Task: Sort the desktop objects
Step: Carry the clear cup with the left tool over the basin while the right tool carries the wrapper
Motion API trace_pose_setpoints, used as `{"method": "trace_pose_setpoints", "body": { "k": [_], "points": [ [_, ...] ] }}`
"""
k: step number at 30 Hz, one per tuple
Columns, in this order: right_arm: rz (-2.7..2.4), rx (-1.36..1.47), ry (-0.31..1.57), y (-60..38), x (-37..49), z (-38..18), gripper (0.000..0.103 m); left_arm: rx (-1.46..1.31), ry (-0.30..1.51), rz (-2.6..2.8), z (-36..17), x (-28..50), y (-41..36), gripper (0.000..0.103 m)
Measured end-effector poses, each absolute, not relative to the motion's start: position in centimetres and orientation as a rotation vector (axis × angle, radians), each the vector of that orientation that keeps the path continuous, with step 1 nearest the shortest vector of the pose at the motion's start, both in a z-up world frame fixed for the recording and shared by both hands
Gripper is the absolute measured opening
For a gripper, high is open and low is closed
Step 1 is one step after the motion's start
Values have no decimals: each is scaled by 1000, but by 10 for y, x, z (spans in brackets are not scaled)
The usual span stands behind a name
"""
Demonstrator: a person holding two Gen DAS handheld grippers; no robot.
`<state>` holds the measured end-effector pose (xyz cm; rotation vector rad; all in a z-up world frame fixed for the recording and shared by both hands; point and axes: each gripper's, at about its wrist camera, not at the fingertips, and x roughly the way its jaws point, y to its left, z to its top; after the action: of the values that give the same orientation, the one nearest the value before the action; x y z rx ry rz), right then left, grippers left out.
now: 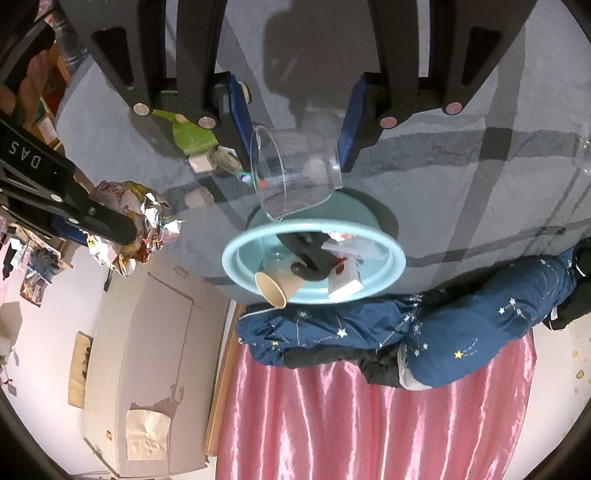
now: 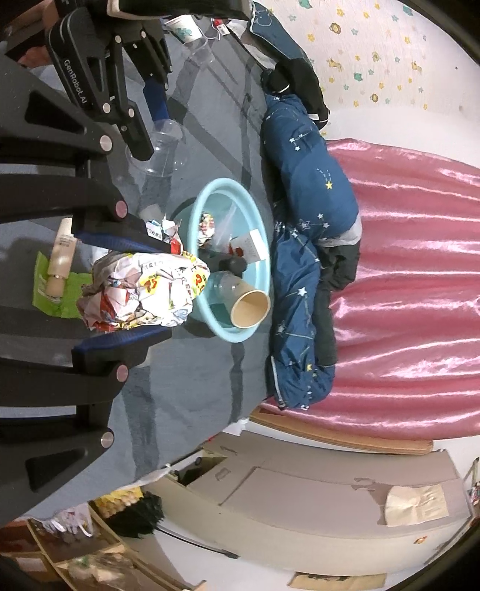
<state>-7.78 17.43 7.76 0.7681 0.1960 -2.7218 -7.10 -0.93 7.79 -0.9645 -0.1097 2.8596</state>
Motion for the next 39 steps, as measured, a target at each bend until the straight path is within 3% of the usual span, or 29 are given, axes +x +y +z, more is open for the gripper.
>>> {"method": "trace_pose_setpoints", "body": {
  "k": [21,39],
  "points": [
    [-2719,621,197,151,-98,134,40,-840,-122,2900,134,-104,-21,48],
    [-2683,646,132,134,-163,152,40,-855,-85,2899,149,-161,-32,48]
  ]
}}
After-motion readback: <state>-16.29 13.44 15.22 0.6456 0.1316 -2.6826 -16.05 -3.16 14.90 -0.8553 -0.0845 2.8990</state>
